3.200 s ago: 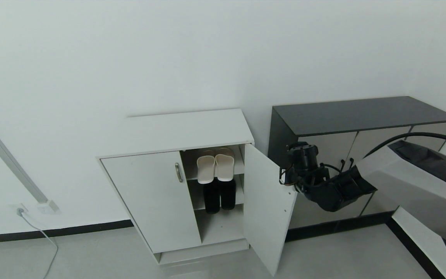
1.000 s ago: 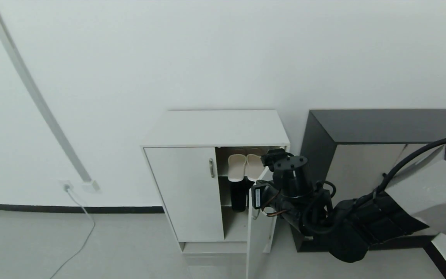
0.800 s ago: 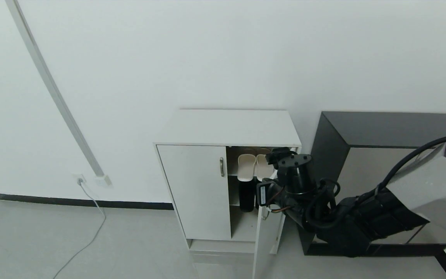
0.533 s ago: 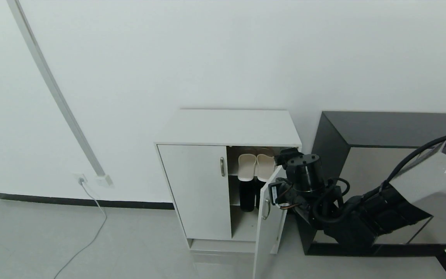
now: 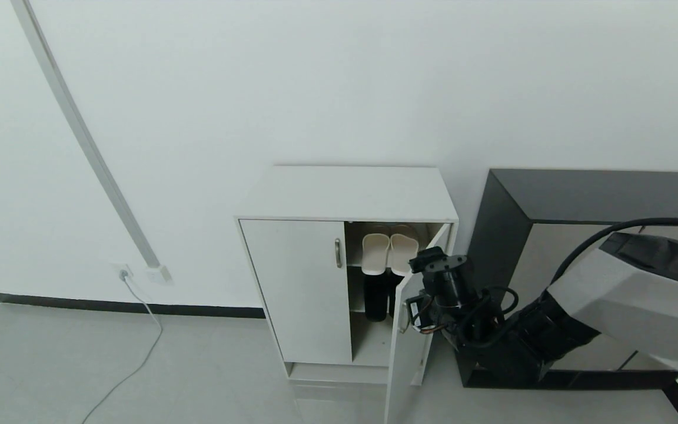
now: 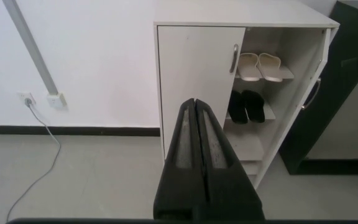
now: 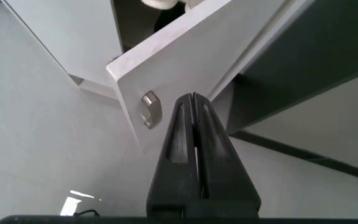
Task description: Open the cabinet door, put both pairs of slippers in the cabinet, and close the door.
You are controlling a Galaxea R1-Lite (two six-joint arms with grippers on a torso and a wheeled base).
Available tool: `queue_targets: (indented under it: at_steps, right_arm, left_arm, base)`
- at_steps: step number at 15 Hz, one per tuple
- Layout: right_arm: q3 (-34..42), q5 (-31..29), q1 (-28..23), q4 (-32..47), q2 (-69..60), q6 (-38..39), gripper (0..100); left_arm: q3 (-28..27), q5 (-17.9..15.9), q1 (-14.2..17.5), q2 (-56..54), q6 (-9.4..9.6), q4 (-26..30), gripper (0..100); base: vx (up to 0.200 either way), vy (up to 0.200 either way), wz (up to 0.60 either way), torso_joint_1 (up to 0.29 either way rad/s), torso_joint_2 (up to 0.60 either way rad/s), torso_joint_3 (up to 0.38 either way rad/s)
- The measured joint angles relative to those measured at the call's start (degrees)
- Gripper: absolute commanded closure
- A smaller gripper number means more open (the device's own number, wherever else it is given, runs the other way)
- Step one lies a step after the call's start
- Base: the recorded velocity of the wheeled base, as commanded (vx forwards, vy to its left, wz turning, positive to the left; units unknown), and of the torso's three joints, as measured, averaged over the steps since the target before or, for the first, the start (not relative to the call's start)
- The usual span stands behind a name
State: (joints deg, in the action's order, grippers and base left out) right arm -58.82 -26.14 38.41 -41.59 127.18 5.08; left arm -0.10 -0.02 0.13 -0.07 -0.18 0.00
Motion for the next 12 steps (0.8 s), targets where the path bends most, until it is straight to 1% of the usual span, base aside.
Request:
queue_targets:
  at_steps: [4,8,11,12]
  right_arm:
    - [-5.2,2.1,-0.3,0.2,4.8,-0.1,100]
    - [-12.8,4.3,-0.4,-0.5,9.9,0.5,100]
    - [-15.8,5.0,-0.7,-5.5,12.9,0.5,100]
    - [-16.2,6.2,-0.7,-8.5,13.5,1.1,100]
  left_arm:
    - [0.0,0.0,0.0,0.0,-0.04,0.0,100]
    - [0.0,0.0,0.0,0.0,-0.06,0.0,100]
    - [0.0,0.0,0.0,0.0,-0.09,0.0,100]
    - [0.0,0.0,0.0,0.0,-0.06,0.0,100]
  base:
    - [0.0,0.0,0.0,0.0,0.0,0.0]
    - [0.0,0.0,0.0,0.0,0.0,0.0]
    - [0.0,0.0,0.0,0.0,0.0,0.0]
    - [0.0,0.0,0.0,0.0,0.0,0.0]
